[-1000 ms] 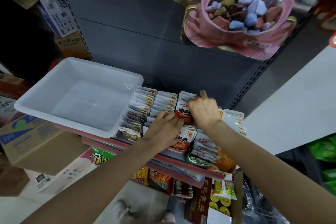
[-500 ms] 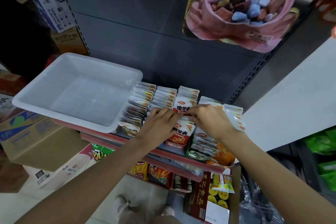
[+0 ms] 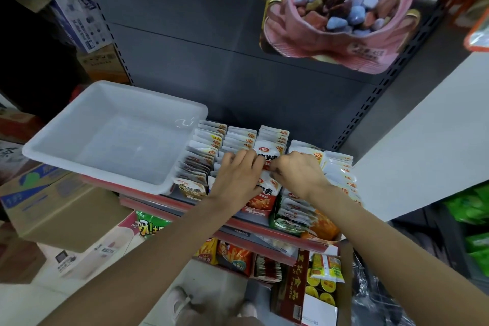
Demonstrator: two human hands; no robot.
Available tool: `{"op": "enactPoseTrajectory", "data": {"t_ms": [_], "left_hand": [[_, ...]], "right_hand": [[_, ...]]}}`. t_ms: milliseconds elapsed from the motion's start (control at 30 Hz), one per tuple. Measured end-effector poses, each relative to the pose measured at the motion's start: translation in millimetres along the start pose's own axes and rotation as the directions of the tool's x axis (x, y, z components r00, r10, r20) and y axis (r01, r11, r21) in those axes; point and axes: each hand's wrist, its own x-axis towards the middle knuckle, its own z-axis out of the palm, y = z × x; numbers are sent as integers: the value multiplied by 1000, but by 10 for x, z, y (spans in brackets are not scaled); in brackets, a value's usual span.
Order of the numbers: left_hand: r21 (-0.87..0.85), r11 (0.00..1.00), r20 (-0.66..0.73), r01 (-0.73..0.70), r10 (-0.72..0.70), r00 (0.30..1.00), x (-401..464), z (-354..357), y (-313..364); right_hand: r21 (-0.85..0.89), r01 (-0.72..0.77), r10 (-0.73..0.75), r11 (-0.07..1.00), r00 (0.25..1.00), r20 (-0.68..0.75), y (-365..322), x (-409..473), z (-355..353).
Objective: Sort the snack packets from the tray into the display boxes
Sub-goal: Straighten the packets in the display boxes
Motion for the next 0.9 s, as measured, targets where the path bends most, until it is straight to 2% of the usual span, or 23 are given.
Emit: {"op": "enactPoseTrajectory", "data": {"t_ms": [67,233,333,400,467,500,567,667,767,900], "left_hand": [[-12,999,3,32,-32,999,26,10,16],[-138,985,77,103,-93,993,-87,44,-4],[-170,978,23,119,-117,993,-166,45,-62],[-143,989,-39,-21,15,999,-248,90,-111],[-82,962,-44,-259,256,966,-351,127,-148],[-55,937,4,-346,346,938,-400,118,-155],[-13,911,117,-413,411,904,-475,124,-156],[-21,941,329,-338,326,886,-513,169,-101],[-55,971,504,-231,227,833,-506,254,-12],[-131,987,532,-97,152,833,-499,317,59]], "right_hand": [[25,-22,23,999,1000,-19,2,-35,28],[173,-58,49,983,997,58,57,-75,66],[63,-1,-4,998,997,82,59,-58,65],[9,14,-15,1000,996,83,30,-30,73],[13,0,-1,1000,997,78,-18,-1,74],[11,-8,7,1000,997,72,-43,10,71],[-3,-8,9,1000,998,63,-85,18,64],[-58,1,3,998,997,79,-105,9,63],[-91,-5,16,996,993,118,-108,-1,91],[-137,-19,34,990,993,110,-186,3,75]]}}
